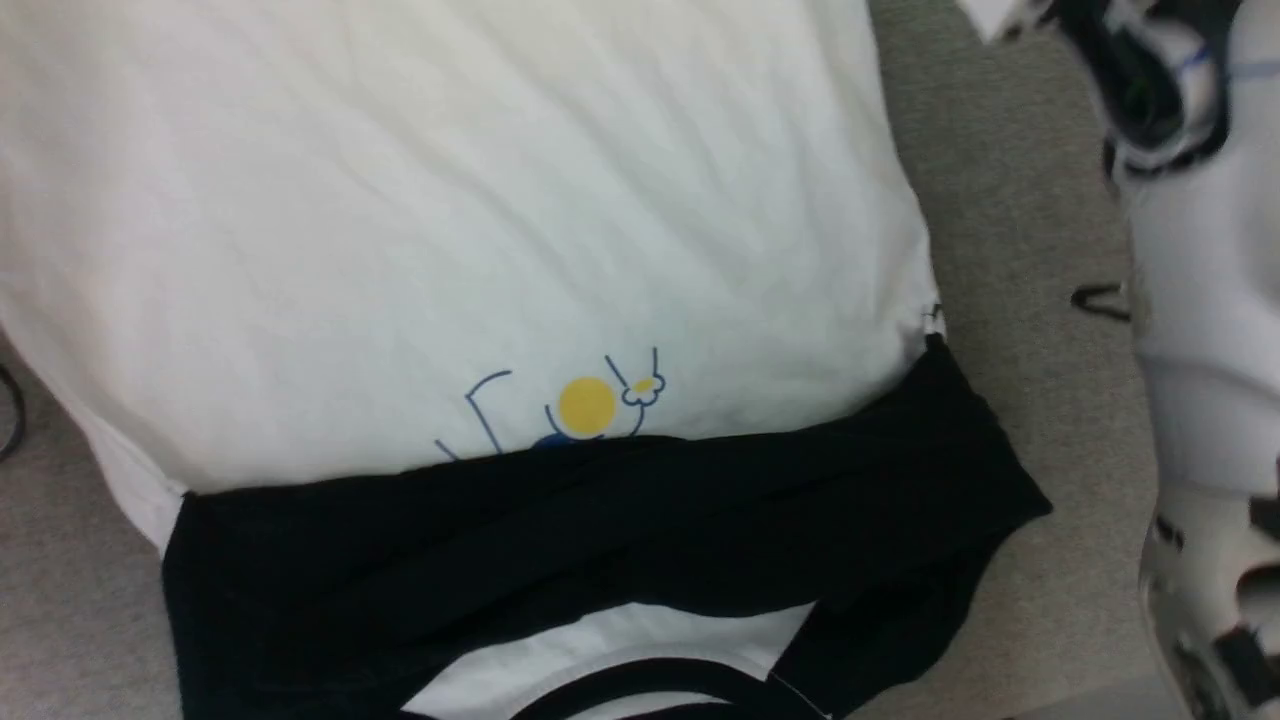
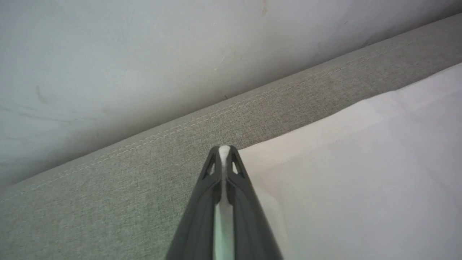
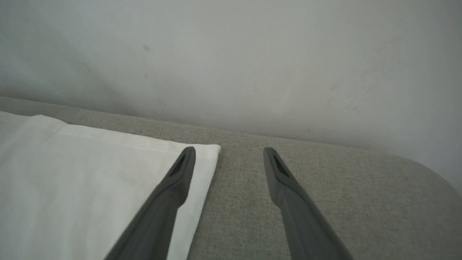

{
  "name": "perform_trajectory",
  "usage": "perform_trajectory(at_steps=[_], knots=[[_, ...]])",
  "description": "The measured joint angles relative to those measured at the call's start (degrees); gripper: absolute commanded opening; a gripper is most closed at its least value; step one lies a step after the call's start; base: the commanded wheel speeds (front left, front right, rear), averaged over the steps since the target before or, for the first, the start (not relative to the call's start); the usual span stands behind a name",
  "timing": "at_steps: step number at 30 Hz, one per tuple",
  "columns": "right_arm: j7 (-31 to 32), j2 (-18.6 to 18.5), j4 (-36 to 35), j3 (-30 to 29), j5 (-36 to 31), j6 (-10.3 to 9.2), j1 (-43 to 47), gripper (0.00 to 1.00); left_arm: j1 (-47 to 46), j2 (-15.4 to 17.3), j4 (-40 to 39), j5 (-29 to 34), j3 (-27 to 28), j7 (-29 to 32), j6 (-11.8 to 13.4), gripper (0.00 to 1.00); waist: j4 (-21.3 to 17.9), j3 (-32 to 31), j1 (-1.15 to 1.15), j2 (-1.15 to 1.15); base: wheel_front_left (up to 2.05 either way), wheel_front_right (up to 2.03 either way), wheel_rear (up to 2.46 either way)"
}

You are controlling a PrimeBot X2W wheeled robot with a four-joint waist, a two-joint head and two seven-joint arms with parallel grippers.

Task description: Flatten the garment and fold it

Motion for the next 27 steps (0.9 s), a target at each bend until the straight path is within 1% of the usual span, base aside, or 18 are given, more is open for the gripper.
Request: perform_trajectory(at_steps=[4, 7, 13, 18, 19, 20, 21, 22, 25, 27], knots=[[7.3, 0.3, 9.5, -3.2, 0.5, 0.00, -8.5, 1.00, -1.5, -1.6, -0.5, -0.1, -1.9, -0.9, -0.5, 0.00, 2.7, 0.3, 0.00, 0.00, 0.00, 0.00, 0.00], [11.1, 0.2, 15.7, -5.0, -1.5, 0.00, -13.1, 1.00, -2.3, -2.2, -1.4, -0.1, -3.2, -1.7, -0.9, 0.00, 4.6, 0.8, 0.00, 0.00, 0.00, 0.00, 0.00], [17.2, 0.3, 22.7, -6.7, -6.8, 0.00, -18.8, 1.00, -2.4, -3.3, -3.3, -0.5, -4.7, -2.9, -0.9, 0.00, 7.8, 2.4, 0.00, 0.00, 0.00, 0.00, 0.00], [20.3, 0.2, 25.4, -8.0, -8.4, 0.00, -21.6, 1.00, -2.5, -3.8, -4.0, -0.5, -5.5, -3.5, -0.9, 0.00, 9.6, 4.2, -0.01, 0.00, 0.00, 0.00, 0.00], [21.2, 0.2, 25.8, -8.0, -9.3, 0.00, -22.4, 0.77, -2.5, -3.8, -4.2, -0.5, -5.6, -3.5, -0.9, 0.00, 9.8, 4.5, -0.01, 0.00, 0.00, 0.00, 0.00], [22.3, 0.3, 26.1, -8.0, -10.0, 0.00, -23.1, 0.43, -2.5, -3.9, -4.3, -0.5, -5.6, -3.7, -0.9, 0.00, 9.9, 4.8, -0.01, 0.00, 0.00, 0.00, 0.00], [23.5, 0.3, 26.4, -7.9, -10.6, 0.00, -23.7, 0.19, -2.5, -4.0, -4.4, -0.5, -5.8, -3.8, -0.9, 0.00, 10.1, 5.1, -0.01, 0.00, 0.00, 0.00, 0.00], [24.6, 0.3, 26.5, -7.8, -11.2, 0.00, -24.3, 0.00, -2.5, -4.0, -4.5, -0.5, -5.9, -3.9, -0.9, 0.00, 10.2, 5.3, -0.01, 0.00, 0.00, 0.00, 0.00], [26.8, 0.6, 26.0, -7.3, -12.4, 0.01, -25.0, 0.00, -2.5, -3.7, -4.9, -0.5, -5.8, -4.0, -0.9, 0.00, 10.2, 5.5, -0.01, 0.00, 0.00, 0.00, 0.00], [26.5, 0.7, 25.1, -7.0, -12.8, 0.01, -24.9, 0.00, -2.5, -3.2, -5.2, -0.4, -5.7, -5.1, -0.9, 0.00, 10.0, 5.5, -0.01, 0.00, 0.00, 0.00, 0.00]])
